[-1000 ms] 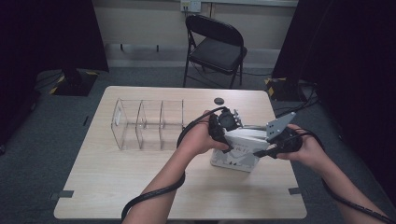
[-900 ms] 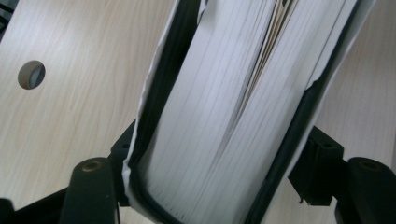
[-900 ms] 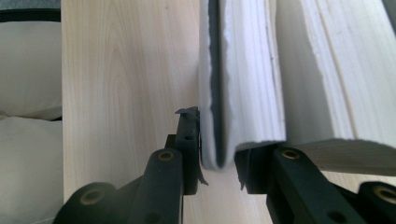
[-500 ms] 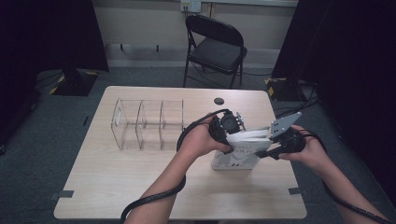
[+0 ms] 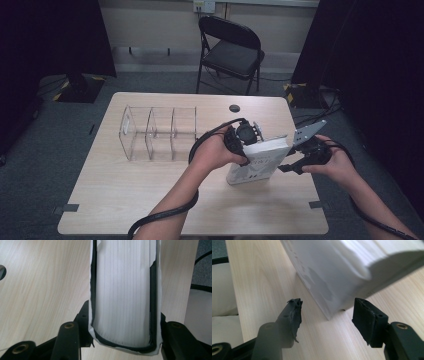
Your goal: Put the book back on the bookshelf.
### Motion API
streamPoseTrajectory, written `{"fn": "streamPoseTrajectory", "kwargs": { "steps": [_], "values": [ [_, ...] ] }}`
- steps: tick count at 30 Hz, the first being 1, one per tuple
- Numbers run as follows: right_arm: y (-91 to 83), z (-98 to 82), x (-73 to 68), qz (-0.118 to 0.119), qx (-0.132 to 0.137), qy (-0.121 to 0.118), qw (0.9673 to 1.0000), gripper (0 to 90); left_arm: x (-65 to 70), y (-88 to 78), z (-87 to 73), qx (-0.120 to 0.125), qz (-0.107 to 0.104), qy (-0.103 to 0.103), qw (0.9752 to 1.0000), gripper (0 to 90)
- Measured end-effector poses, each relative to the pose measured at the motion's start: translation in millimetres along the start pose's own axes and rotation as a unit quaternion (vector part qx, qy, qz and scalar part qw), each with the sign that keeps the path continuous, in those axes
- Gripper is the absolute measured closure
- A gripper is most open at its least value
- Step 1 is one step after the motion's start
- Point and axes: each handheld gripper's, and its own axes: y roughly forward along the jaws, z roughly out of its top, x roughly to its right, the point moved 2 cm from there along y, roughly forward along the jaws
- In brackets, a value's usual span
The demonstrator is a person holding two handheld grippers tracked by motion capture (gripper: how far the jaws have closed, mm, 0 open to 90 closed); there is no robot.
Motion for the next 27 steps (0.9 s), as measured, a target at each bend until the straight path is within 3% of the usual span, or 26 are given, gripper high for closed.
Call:
{"fn": "streamPoseTrajectory", "kwargs": {
  "steps": [8,11,12,13,18,21,26,27],
  "values": [
    [0.0,2.5,-0.3,-0.013,0.005,-0.008,0.9999,37.6,8.6,-5.0,-3.3,-0.025,0.007,0.006,0.9996,52.1],
    [0.7,7.5,-2.8,-0.011,0.014,-0.018,0.9997,41.1,11.6,-8.2,-9.5,-0.027,0.006,-0.010,0.9996,52.1],
    [0.9,8.8,-3.3,-0.013,0.014,-0.021,0.9996,41.8,10.8,-10.3,-11.1,-0.034,0.008,0.003,0.9994,52.2],
    [1.7,10.6,-4.1,-0.014,0.017,-0.025,0.9995,43.0,12.0,-11.7,-13.7,-0.035,0.008,0.002,0.9994,52.2],
    [7.5,20.1,-8.9,-0.001,0.022,-0.050,0.9985,48.3,13.3,-15.5,-22.7,-0.030,0.009,-0.010,0.9995,51.9],
    [10.3,25.3,-10.6,-0.009,0.017,-0.060,0.9980,48.2,11.0,-16.0,-24.9,-0.025,0.010,-0.015,0.9995,51.5],
    [11.1,25.3,-8.9,-0.007,0.023,-0.052,0.9984,49.1,9.0,-14.7,-24.0,-0.017,0.015,-0.021,0.9995,49.3],
    [11.3,25.2,-8.4,-0.007,0.025,-0.052,0.9983,49.4,6.8,-14.8,-23.4,-0.018,0.018,-0.014,0.9996,48.3]
  ]
}}
